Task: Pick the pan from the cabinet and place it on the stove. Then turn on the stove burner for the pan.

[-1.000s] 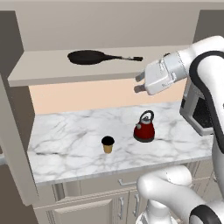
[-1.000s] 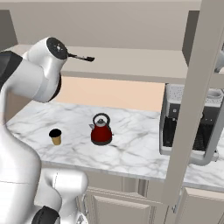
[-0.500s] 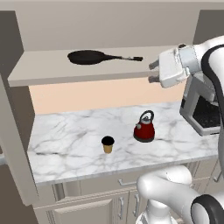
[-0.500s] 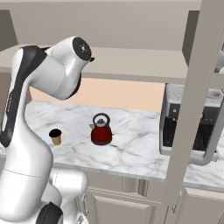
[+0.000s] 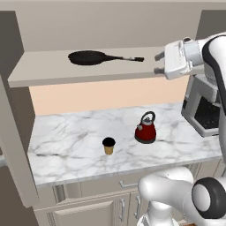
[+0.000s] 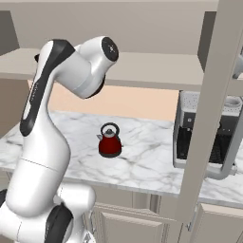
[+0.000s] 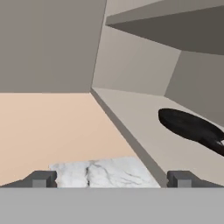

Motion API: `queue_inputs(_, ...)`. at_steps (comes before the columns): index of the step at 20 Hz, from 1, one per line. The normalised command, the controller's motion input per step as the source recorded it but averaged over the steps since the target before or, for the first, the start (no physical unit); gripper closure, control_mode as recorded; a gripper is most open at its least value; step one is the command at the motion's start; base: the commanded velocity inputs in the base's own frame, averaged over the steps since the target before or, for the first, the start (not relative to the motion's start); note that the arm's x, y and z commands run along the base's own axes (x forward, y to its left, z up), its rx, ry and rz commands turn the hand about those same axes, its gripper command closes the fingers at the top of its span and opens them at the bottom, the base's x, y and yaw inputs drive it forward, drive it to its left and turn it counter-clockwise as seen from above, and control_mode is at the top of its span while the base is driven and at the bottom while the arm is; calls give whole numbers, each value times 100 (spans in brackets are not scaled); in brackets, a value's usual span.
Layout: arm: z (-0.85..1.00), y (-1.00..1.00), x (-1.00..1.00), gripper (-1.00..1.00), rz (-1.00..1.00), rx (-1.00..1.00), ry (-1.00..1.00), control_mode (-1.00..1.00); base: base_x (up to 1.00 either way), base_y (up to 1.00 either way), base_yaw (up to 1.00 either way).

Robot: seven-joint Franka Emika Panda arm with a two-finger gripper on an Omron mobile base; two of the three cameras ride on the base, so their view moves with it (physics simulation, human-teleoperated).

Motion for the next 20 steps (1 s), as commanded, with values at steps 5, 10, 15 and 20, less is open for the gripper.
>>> queue_inputs(5, 0, -14, 43, -100, 0, 0, 0, -100, 0, 0, 0)
queue_inputs(10, 0, -4, 37, -100, 0, 0, 0, -100, 0, 0, 0)
queue_inputs(15, 0, 0, 30, -100, 0, 0, 0, -100, 0, 0, 0)
queue_inputs(20, -5, 0, 11, -100, 0, 0, 0, -100, 0, 0, 0)
